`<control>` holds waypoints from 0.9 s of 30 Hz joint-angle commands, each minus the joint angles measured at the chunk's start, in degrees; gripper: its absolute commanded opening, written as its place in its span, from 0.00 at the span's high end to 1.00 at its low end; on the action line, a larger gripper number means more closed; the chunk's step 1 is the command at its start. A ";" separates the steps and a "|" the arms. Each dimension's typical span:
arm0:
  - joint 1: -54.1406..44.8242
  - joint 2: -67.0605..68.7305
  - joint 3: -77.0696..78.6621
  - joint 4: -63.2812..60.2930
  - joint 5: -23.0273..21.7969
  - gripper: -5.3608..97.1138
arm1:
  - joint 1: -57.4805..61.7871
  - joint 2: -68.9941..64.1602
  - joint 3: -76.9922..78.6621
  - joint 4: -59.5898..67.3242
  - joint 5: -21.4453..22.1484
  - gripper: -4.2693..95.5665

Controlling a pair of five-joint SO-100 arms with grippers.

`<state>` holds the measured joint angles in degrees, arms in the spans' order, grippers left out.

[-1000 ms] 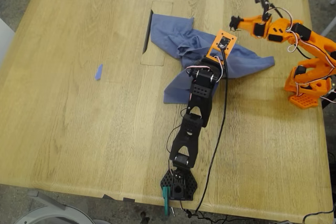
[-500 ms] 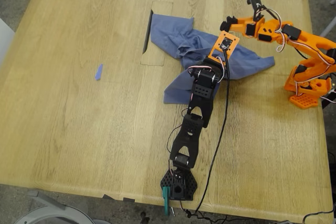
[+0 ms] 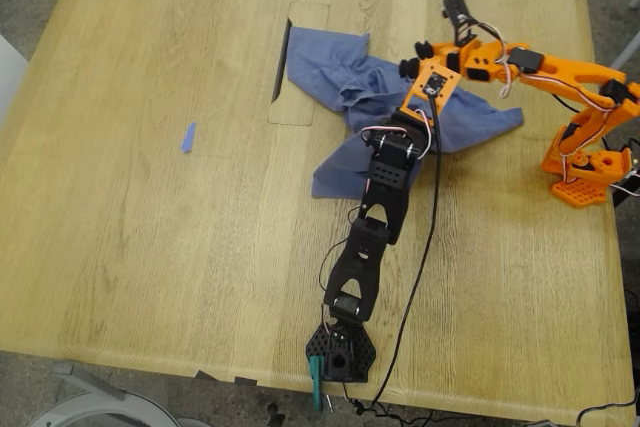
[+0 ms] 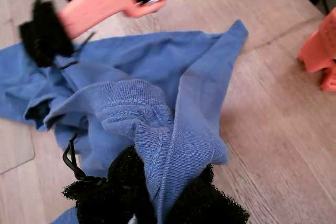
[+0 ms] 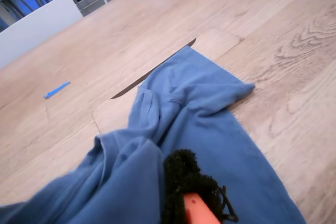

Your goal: Fold a T-shirt

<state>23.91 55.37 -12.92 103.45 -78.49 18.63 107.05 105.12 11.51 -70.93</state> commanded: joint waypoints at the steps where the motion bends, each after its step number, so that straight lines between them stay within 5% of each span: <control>1: 1.76 7.29 -2.64 0.00 0.09 0.95 | -1.05 -3.78 -8.00 -0.53 0.44 0.46; 9: 1.85 7.21 -2.64 0.26 0.09 0.95 | -1.49 -12.48 -15.82 1.85 0.44 0.47; 27: 3.69 7.03 -2.72 0.35 -0.35 0.95 | -0.79 -21.36 -6.42 -11.34 1.85 0.55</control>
<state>25.84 55.37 -12.92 103.45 -78.49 17.67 85.43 99.05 2.02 -69.43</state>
